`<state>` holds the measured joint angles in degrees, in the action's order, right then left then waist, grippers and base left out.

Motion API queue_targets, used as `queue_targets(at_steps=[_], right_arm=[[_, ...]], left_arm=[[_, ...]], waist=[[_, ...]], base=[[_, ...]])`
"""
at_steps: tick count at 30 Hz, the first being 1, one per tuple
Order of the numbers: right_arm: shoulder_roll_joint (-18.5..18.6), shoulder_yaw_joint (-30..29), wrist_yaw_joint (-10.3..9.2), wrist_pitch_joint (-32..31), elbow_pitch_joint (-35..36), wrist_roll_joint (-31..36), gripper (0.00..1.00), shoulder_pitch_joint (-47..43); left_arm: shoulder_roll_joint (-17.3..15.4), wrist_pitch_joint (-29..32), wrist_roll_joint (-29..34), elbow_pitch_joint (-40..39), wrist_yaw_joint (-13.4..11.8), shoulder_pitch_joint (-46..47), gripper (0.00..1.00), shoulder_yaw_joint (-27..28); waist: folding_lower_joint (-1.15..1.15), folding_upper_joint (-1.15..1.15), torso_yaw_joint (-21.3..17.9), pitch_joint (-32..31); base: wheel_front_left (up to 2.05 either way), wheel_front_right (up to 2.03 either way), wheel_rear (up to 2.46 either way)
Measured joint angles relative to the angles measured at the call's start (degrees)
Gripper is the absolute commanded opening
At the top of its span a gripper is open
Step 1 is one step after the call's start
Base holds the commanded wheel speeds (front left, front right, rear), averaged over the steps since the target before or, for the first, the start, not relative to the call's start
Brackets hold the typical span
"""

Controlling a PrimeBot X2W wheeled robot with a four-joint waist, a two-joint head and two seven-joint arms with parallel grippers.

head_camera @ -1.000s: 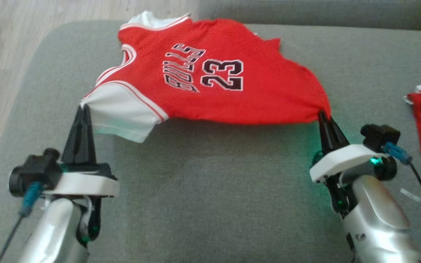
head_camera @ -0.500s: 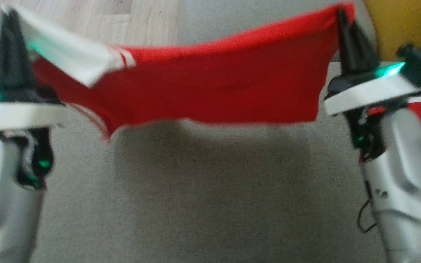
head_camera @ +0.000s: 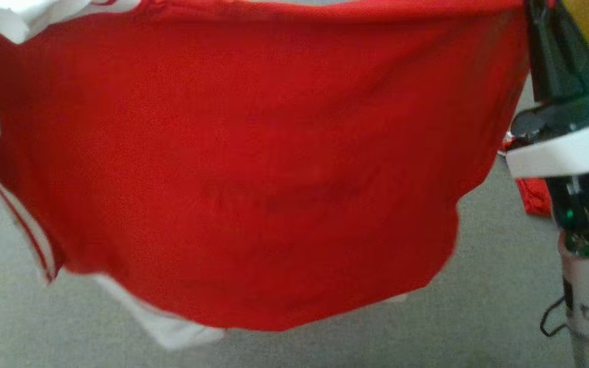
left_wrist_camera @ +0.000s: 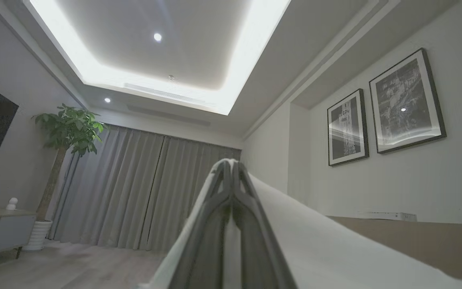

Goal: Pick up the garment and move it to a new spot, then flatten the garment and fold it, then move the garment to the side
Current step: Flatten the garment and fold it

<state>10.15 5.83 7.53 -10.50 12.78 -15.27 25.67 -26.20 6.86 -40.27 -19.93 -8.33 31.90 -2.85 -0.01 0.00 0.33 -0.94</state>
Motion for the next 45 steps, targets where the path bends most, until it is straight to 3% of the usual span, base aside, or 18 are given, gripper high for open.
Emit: queue_targets(at_steps=[5, 8, 15, 19, 24, 27, 33, 39, 45], right_arm=[[1.74, -0.44, 0.00, -3.61, 2.52, 0.96, 0.00, 0.98], [4.86, 0.92, 0.00, -2.96, -1.99, 2.01, 0.00, 8.39], [9.72, 6.38, 0.00, 5.19, -25.63, 5.68, 0.00, 38.80], [8.38, 6.28, 0.00, 12.74, -41.31, 10.25, 0.00, 51.82], [6.15, 2.40, 0.01, 19.89, -55.51, 14.80, 0.00, 57.60], [5.03, 1.69, 0.00, 21.76, -61.79, 14.75, 0.00, 57.21], [5.11, 7.36, 0.01, 23.52, -68.59, 14.68, 0.00, 53.51], [6.60, 14.44, 0.01, 23.15, -76.99, 9.48, 0.00, 41.39], [8.46, 20.95, 0.01, 18.23, -80.33, 2.55, 0.00, 34.73]], left_arm=[[-0.97, 1.76, -0.62, 3.09, 0.12, -0.04, 0.00, 0.76], [-3.81, 1.71, 2.32, 8.99, 2.15, 3.60, 0.00, -1.13], [-3.72, -2.07, 8.16, 29.80, 7.55, 30.64, 0.00, -6.98], [-1.38, -7.30, 11.34, 43.03, 8.51, 45.14, 0.00, -8.56], [3.52, -13.99, 13.14, 55.95, 10.91, 53.89, 0.00, -10.88], [5.08, -16.53, 14.12, 61.88, 12.70, 53.61, 0.00, -13.32], [5.94, -19.73, 14.63, 67.46, 14.43, 49.59, 0.00, -16.21], [8.34, -21.08, 15.06, 68.97, 15.48, 34.53, 0.00, -21.42], [7.14, -21.14, 16.62, 66.31, 15.93, 20.43, 0.00, -27.03]], waist=[[0.01, 0.00, -0.43, 4.25], [0.01, 0.00, -0.83, 7.82], [0.04, 0.00, -1.69, 18.46], [0.04, -0.01, -1.96, 23.81], [0.04, -0.01, -1.28, 27.20], [0.01, 0.00, -0.19, 27.01], [0.00, 0.00, 0.88, 25.67], [0.00, 0.00, 2.50, 22.76], [-0.01, 0.00, 3.96, 18.57]], base=[[0.00, 0.00, 0.00], [0.00, 0.00, 0.00], [0.00, 0.00, 0.00], [0.00, 0.00, 0.00], [0.00, 0.00, 0.00], [0.00, 0.00, 0.00], [0.00, 0.00, 0.00], [0.00, 0.00, 0.00], [0.00, 0.00, 0.00]])
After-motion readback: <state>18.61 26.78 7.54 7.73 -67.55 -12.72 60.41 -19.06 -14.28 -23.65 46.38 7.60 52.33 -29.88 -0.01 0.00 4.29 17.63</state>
